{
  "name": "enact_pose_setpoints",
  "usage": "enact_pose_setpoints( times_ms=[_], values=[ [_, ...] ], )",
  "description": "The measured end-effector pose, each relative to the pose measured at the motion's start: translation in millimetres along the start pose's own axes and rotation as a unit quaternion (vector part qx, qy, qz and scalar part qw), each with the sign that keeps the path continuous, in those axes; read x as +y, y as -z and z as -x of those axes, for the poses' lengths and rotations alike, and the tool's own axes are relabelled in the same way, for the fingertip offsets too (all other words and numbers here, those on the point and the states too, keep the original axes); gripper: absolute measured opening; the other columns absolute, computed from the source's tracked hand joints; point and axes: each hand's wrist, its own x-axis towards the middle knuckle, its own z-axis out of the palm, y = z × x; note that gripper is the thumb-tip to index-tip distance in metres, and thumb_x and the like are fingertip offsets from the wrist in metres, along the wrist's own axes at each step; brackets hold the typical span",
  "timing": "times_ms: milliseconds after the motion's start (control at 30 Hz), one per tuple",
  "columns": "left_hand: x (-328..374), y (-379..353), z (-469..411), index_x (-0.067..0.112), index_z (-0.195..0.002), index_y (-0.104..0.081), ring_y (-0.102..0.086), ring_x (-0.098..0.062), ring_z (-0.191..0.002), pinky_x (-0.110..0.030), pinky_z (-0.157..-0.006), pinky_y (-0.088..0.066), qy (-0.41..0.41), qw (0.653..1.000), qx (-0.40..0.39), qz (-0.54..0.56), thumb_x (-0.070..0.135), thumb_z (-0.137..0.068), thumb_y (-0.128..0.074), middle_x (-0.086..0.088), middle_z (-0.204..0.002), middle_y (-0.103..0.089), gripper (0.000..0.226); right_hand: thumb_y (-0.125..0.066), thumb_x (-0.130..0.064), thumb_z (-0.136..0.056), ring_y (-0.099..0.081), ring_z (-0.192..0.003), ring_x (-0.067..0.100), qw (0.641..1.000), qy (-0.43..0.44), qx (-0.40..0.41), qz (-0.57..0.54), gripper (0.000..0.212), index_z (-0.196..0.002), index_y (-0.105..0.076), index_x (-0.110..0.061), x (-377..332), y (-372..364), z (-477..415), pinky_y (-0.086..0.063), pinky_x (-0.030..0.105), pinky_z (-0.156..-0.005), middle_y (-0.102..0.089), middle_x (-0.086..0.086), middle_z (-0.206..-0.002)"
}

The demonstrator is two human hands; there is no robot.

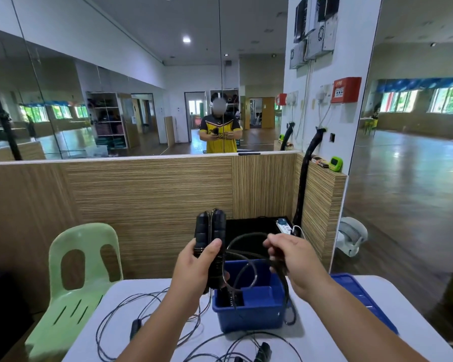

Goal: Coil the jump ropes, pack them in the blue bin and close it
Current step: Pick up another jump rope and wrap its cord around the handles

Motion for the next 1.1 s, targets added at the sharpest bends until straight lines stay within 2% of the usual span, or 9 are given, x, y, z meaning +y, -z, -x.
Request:
enact_pose_setpoints(
  times_ms=[133, 333, 400, 533, 767, 833, 933, 1000, 1100],
  values=[
    [-0.2, 15.7, -6.1, 0.005, -0.109, -0.063, -0.067, -0.039, -0.063, -0.043, -0.06, -0.053, -0.005, 0.999, 0.04, 0.018, 0.031, -0.095, -0.07, -0.021, -0.079, -0.071, 0.031, -0.051, -0.014, -0.103, -0.045, -0.051, 0.017, 0.989, -0.051, 0.066, -0.124, 0.02, -0.085, -0.06, -0.011, 8.0, 21.4, -17.4, -0.045, 0.029, -0.053, -0.051, 0.0, -0.06],
    [10.4, 41.0, -24.8, 0.005, -0.108, -0.063, -0.067, -0.032, -0.057, -0.049, -0.064, -0.06, -0.011, 0.989, 0.137, 0.049, 0.03, -0.096, -0.07, -0.008, -0.07, -0.07, 0.029, -0.045, -0.003, -0.097, -0.039, -0.05, 0.014, 0.983, -0.046, 0.146, -0.098, 0.028, -0.107, -0.068, -0.017, 19.0, 46.2, -20.3, -0.044, 0.029, -0.054, -0.035, -0.004, -0.046],
    [13.5, 44.8, -28.9, 0.005, -0.107, -0.064, -0.066, -0.031, -0.055, -0.049, -0.064, -0.059, -0.017, 0.987, 0.15, 0.048, 0.031, -0.096, -0.071, -0.012, -0.074, -0.067, 0.029, -0.047, -0.002, -0.098, -0.041, -0.05, 0.014, 0.988, -0.026, 0.137, -0.068, 0.032, -0.107, -0.07, -0.022, 20.3, 50.0, -19.7, -0.046, 0.03, -0.052, -0.039, -0.002, -0.052],
    [19.0, 37.9, -30.2, 0.007, -0.106, -0.064, -0.066, -0.03, -0.054, -0.045, -0.06, -0.059, -0.027, 0.989, 0.14, 0.03, 0.031, -0.097, -0.069, -0.007, -0.067, -0.07, 0.026, -0.05, 0.0, -0.098, -0.046, -0.05, 0.017, 0.996, 0.007, 0.091, 0.014, 0.028, -0.097, -0.076, -0.01, 19.7, 42.7, -18.3, -0.05, 0.032, -0.051, -0.053, 0.008, -0.068],
    [41.1, 15.3, -29.6, 0.011, -0.107, -0.064, -0.067, -0.031, -0.059, -0.041, -0.058, -0.058, -0.033, 0.995, 0.089, 0.037, 0.034, -0.095, -0.07, -0.012, -0.08, -0.068, 0.026, -0.044, 0.003, -0.095, -0.059, -0.072, 0.02, 0.993, 0.021, -0.042, 0.11, 0.035, -0.105, -0.075, -0.01, 20.7, 30.6, -11.2, -0.058, 0.034, -0.062, -0.063, 0.009, -0.082],
    [48.7, 12.8, -31.2, 0.011, -0.107, -0.063, -0.067, -0.033, -0.061, -0.038, -0.055, -0.057, -0.032, 0.993, 0.099, 0.057, 0.036, -0.096, -0.069, -0.009, -0.079, -0.069, 0.029, -0.05, -0.002, -0.094, -0.065, -0.074, 0.018, 0.961, 0.074, -0.066, 0.26, 0.031, -0.108, -0.074, -0.017, 30.4, 35.6, -11.0, -0.058, 0.031, -0.066, -0.07, 0.002, -0.089],
    [59.8, 16.6, -36.1, 0.013, -0.105, -0.062, -0.067, -0.033, -0.059, -0.036, -0.05, -0.055, -0.054, 0.989, 0.129, 0.053, 0.037, -0.096, -0.069, -0.008, -0.08, -0.067, 0.026, -0.064, -0.028, -0.088, -0.066, -0.076, 0.013, 0.857, 0.112, -0.076, 0.497, 0.008, -0.089, -0.072, -0.029, 47.4, 49.0, -13.9, -0.055, 0.03, -0.07, -0.069, -0.007, -0.087],
    [66.4, 20.0, -39.3, 0.012, -0.104, -0.062, -0.066, -0.032, -0.057, -0.042, -0.056, -0.058, -0.074, 0.986, 0.137, 0.052, 0.035, -0.096, -0.069, -0.01, -0.081, -0.064, 0.025, -0.064, -0.044, -0.089, -0.061, -0.07, 0.009, 0.807, 0.098, -0.079, 0.577, 0.026, -0.071, -0.066, -0.025, 58.2, 57.8, -16.3, -0.046, 0.028, -0.061, -0.062, -0.007, -0.073],
    [72.1, 20.0, -41.7, 0.009, -0.108, -0.061, -0.065, -0.034, -0.057, -0.047, -0.06, -0.057, -0.093, 0.987, 0.129, 0.034, 0.032, -0.097, -0.068, -0.011, -0.083, -0.062, 0.027, -0.055, -0.048, -0.097, -0.061, -0.072, 0.018, 0.777, 0.074, -0.065, 0.622, 0.04, -0.063, -0.053, -0.026, 69.5, 60.8, -19.2, -0.034, 0.026, -0.054, -0.051, -0.004, -0.069]
  ],
)
